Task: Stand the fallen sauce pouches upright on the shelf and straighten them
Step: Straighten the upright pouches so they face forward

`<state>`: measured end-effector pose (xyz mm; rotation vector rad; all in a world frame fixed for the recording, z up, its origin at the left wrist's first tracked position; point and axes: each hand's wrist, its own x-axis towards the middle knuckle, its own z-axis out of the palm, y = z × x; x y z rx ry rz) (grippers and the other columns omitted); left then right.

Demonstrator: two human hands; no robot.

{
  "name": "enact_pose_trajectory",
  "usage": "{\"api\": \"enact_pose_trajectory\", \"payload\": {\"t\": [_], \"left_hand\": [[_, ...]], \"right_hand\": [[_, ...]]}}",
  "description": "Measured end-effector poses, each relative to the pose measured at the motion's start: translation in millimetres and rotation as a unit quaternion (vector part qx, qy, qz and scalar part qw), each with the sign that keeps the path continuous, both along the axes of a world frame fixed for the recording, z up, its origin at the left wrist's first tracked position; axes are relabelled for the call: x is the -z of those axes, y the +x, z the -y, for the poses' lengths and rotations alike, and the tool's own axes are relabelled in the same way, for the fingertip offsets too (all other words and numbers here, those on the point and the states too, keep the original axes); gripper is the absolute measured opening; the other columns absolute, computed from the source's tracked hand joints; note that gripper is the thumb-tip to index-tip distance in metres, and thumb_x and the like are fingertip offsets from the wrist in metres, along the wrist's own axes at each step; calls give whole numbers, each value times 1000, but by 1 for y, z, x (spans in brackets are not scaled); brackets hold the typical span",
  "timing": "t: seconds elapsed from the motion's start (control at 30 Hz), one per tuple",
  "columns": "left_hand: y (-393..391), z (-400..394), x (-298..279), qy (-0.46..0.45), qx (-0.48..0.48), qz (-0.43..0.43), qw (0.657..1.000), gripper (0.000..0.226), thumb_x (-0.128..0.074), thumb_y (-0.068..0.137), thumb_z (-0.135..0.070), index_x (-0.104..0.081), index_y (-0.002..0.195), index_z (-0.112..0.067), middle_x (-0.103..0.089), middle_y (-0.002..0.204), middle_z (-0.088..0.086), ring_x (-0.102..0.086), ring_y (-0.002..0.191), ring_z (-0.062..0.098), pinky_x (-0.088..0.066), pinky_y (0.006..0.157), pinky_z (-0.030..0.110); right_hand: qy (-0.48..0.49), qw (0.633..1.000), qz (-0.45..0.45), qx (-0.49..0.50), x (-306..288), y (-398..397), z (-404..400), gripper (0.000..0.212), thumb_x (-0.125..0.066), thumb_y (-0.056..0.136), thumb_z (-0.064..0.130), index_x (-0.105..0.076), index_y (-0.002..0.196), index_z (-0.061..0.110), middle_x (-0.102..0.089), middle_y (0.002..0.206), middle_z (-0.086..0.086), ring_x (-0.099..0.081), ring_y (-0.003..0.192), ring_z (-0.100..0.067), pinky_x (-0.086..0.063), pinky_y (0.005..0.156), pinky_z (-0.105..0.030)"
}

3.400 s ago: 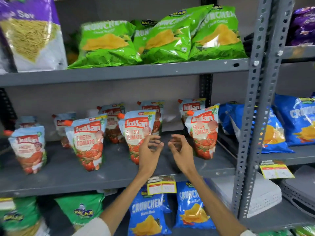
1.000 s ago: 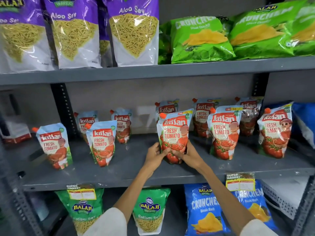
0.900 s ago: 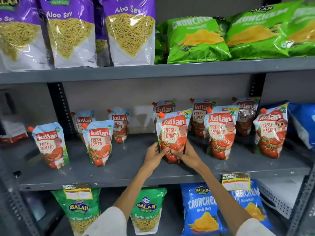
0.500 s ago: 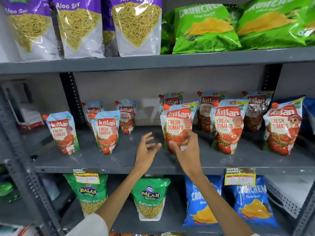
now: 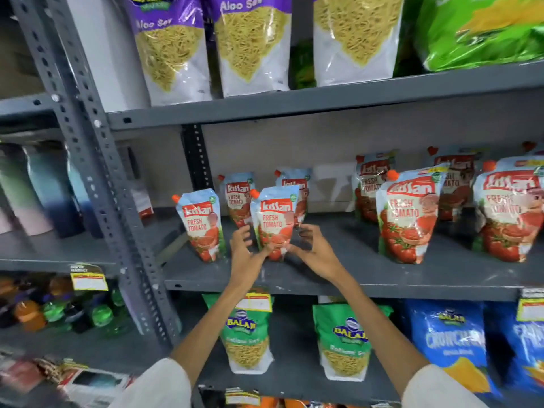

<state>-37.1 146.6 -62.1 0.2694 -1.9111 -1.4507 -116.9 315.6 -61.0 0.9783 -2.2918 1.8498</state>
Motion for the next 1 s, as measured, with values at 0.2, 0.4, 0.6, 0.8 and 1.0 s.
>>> {"api": "enact_pose_trajectory", "payload": {"t": [0.2, 0.4, 0.6, 0.8, 1.0], "left_hand": [[-23, 31, 1, -35, 133, 109, 984, 62, -78, 80, 0, -45, 131, -12, -66, 127, 18, -66, 95, 11, -55, 83, 18], [-33, 30, 1, -37, 143, 113, 982, 51, -79, 77, 2, -53, 118, -13, -70, 120, 18, -69, 109, 29, -55, 98, 45], [-47, 2, 0, -51, 164, 124, 977, 54, -81, 76, -3, -56, 123, -9, -72, 121, 12, -70, 109, 23, -56, 97, 43], [-49, -13, -2, -59, 163, 124, 977, 56, -82, 77, -6, -55, 126, -10, -71, 122, 10, -69, 111, 22, -56, 98, 40], [-28, -2, -4, -55, 138, 86, 985, 72, -83, 78, -20, -48, 140, -16, -63, 125, 1, -63, 110, 18, -52, 94, 31]], "right_hand": [[12, 999, 32, -1, 4, -4, 37, 68, -78, 80, 21, -38, 134, 10, -56, 134, -6, -55, 122, -18, -45, 107, -40], [22, 998, 24, 60, 4, -7, 38, 52, -70, 82, -5, -44, 126, 2, -62, 124, -16, -61, 116, -27, -49, 103, -48], [36, 993, 9, 109, 5, -14, 10, 47, -68, 83, -5, -44, 123, 4, -63, 124, -15, -61, 114, -25, -51, 101, -44], [64, 991, 17, 120, 2, -13, -4, 48, -68, 86, 0, -40, 125, 5, -61, 127, -15, -59, 120, -27, -51, 101, -42], [6, 958, -96, 272, 1, 12, -2, 73, -80, 78, 24, -37, 135, 11, -43, 128, -7, -47, 119, -20, -45, 99, -28]]}}
